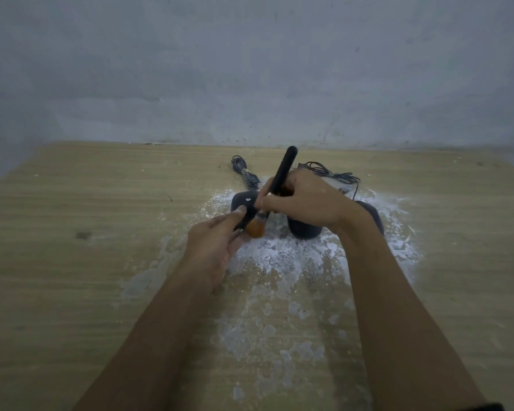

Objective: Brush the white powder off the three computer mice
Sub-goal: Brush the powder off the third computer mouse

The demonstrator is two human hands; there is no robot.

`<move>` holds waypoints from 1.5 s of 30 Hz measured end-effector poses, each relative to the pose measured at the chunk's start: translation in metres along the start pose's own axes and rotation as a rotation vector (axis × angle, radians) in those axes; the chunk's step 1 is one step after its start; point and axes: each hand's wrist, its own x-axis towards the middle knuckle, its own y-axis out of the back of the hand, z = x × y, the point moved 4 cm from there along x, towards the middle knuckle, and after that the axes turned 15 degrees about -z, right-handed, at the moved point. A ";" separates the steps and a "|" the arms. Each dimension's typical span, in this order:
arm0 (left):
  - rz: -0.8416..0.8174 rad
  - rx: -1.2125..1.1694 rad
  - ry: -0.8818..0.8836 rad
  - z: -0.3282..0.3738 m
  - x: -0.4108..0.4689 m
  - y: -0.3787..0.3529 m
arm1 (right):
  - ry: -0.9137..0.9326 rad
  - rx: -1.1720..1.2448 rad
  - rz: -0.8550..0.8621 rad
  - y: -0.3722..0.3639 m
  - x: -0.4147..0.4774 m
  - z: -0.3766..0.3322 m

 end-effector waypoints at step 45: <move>0.291 0.889 -0.624 0.009 -0.012 0.000 | 0.158 -0.060 0.298 0.003 0.016 -0.028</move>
